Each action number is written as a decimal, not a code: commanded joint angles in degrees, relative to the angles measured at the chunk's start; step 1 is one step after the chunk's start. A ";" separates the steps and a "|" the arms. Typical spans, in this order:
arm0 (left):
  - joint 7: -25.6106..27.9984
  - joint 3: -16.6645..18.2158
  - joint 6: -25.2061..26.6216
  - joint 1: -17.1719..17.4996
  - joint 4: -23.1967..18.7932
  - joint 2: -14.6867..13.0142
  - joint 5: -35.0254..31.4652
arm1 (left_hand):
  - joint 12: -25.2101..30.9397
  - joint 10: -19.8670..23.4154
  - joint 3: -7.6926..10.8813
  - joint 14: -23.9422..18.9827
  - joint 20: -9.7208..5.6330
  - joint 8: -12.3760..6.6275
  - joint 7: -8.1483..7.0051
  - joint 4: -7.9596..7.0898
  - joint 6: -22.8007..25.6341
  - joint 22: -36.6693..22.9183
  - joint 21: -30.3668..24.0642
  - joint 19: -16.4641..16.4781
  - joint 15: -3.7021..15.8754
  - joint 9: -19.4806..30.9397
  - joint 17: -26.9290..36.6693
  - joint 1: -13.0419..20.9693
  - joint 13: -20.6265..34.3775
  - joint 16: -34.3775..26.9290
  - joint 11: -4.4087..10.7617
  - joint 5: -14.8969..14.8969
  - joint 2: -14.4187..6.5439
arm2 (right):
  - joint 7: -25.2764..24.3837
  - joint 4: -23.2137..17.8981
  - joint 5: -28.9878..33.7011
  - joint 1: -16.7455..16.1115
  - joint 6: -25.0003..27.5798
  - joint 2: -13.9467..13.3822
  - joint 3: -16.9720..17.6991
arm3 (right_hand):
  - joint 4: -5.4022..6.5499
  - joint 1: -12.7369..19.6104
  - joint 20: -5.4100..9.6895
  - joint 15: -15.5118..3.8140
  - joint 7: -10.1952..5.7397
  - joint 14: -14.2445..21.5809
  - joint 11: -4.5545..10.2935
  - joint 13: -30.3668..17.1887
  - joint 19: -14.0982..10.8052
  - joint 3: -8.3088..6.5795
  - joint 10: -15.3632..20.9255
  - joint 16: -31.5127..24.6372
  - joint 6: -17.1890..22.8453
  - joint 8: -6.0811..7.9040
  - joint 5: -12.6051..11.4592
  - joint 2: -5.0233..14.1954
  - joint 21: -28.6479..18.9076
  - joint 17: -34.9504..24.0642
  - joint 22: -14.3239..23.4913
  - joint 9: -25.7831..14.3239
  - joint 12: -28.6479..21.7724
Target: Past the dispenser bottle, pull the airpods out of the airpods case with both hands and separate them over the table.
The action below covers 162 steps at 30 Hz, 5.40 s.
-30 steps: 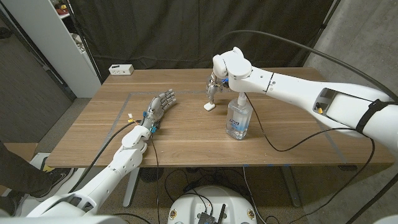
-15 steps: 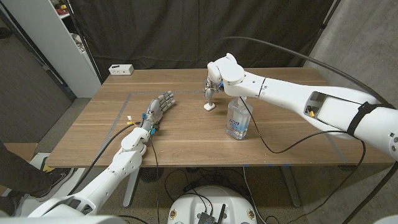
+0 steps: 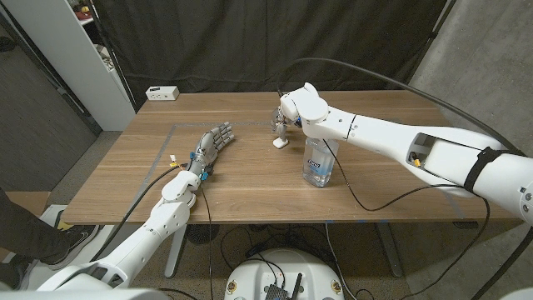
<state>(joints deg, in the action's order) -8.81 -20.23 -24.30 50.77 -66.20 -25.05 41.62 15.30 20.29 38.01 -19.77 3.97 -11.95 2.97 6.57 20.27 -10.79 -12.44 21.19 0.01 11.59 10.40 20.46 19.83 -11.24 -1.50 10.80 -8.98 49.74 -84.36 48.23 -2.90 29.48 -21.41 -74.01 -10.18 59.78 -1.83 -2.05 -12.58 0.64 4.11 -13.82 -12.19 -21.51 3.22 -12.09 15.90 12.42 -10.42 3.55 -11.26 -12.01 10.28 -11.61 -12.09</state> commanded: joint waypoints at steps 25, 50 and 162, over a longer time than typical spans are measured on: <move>1.81 -0.19 1.28 -0.39 -1.10 -0.55 -0.94 | 0.33 0.39 0.07 -0.44 0.03 -0.05 -0.18 -0.39 0.68 -0.14 -0.11 -0.41 -0.16 0.15 0.00 0.22 0.47 0.19 0.07 0.28 0.33 | -15.00 2.87 0.34 -7.37 -4.46 -1.60 4.85 | 0.63 3.86 2.04 -4.73 0.03 4.48 1.29 -0.39 -2.03 0.57 5.67 -2.31 8.64 2.43 -0.27 -0.62 -1.35 -0.50 0.30 -0.39 -2.38; 2.25 -0.24 1.80 -1.38 0.10 -0.37 -1.15 | 0.27 0.40 0.10 -0.43 0.04 -0.04 -0.22 -0.41 0.84 -0.15 -0.15 -0.43 -0.12 0.17 -0.01 0.22 0.70 0.26 0.18 0.28 0.35 | -15.75 10.07 -0.05 -6.16 -6.15 1.33 2.75 | 0.91 5.34 2.94 -5.53 0.00 4.60 2.39 -0.79 -1.27 1.28 7.28 -2.80 12.57 3.05 -0.49 -0.26 -1.14 -1.10 0.44 -0.43 -2.81; 0.52 -1.32 -0.57 -4.09 0.94 -1.03 -3.92 | 0.00 0.52 0.05 -0.29 0.13 0.14 -0.52 0.44 0.70 -0.13 -0.18 -0.70 -0.12 0.20 -0.13 1.02 1.58 0.39 0.36 0.33 0.68 | -21.79 -10.37 -2.97 -13.58 -13.56 -6.23 16.57 | 1.90 9.12 3.44 -11.01 0.43 22.94 7.38 -13.12 -5.03 11.20 36.35 -18.74 34.69 8.11 -0.96 4.89 -5.84 -13.46 0.91 -8.28 -21.78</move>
<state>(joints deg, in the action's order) -7.25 -21.12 -24.39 47.76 -64.95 -25.40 38.61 15.30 20.57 38.03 -19.76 4.28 -11.95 2.67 6.58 20.56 -10.78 -12.44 20.88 0.00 11.58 10.12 20.91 21.14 -10.98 -1.22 10.80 -8.53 25.64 -90.54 45.51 -16.52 11.25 -27.90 -59.87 -8.14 66.80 1.98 -2.36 -3.75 23.67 6.30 -18.61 -17.03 -10.40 34.98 -30.44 41.68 20.85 -11.11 5.74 -16.98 -25.13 11.08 -13.69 -33.50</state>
